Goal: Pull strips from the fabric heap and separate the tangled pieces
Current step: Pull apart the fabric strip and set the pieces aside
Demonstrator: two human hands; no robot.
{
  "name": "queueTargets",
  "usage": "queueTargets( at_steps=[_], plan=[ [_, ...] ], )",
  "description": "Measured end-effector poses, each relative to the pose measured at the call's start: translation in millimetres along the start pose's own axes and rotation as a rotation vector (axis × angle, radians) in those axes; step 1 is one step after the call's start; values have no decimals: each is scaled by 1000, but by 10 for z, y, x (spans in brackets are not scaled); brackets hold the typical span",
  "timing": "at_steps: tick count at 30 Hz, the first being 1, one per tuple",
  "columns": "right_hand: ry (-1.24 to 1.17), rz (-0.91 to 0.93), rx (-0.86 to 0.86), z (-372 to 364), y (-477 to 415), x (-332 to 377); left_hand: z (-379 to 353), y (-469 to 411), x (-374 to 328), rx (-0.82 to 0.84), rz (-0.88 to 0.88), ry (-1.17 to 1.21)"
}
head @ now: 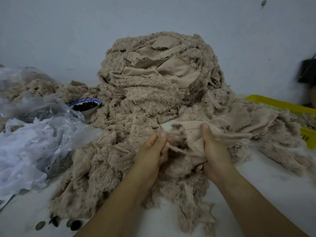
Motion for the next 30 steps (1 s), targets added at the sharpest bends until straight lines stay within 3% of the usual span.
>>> queueTargets(
  at_steps=[2, 5, 7, 8, 10, 14, 16, 19, 21, 23, 26, 28, 30],
  plan=[
    [-20, -25, -6, -4, 4, -34, 52, -41, -27, -35, -4, 231],
    [-89, -50, -42, 68, -6, -25, 388, -99, -123, -223, -25, 545],
    [-149, -80, -88, 199, -49, -10, 668, -97, -234, -360, -60, 605],
    [-159, -91, -91, 238, -75, -12, 749, -81, -273, -403, -71, 518],
    [-145, -102, -59, 217, -87, -32, 682, -42, -286, -403, -64, 128],
    [-111, -83, 28, 28, -26, -86, 73, 99, -322, -164, -282, -592],
    [-114, -59, 15, 28, -34, -74, -162, 153, -334, -24, -402, -776],
    [-96, -79, -24, 56, -41, -75, -402, 168, -85, 179, -393, -987],
    [-122, -107, -21, 28, -43, -105, -431, 190, -24, 179, -408, -1049],
    [-182, -98, 7, -15, -61, -100, -262, 131, -56, 80, -334, -876],
    [-227, -16, 139, -129, -61, -19, 90, 32, 4, -95, -72, -371],
    [-87, 45, 246, -253, 3, 2, 139, 4, 153, -109, 99, 9],
    [132, 81, 325, -391, 99, -32, 120, 15, 170, -104, 152, 152]
  ],
)
Point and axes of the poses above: each hand's wrist, its own y-axis away from the middle knuckle, its own z-axis out of the back of the hand, x = y × z, the point moved 10 cm from there along -y, towards the middle knuckle, and after that the axes turned 12 degrees about y, right-handed, at the moved point
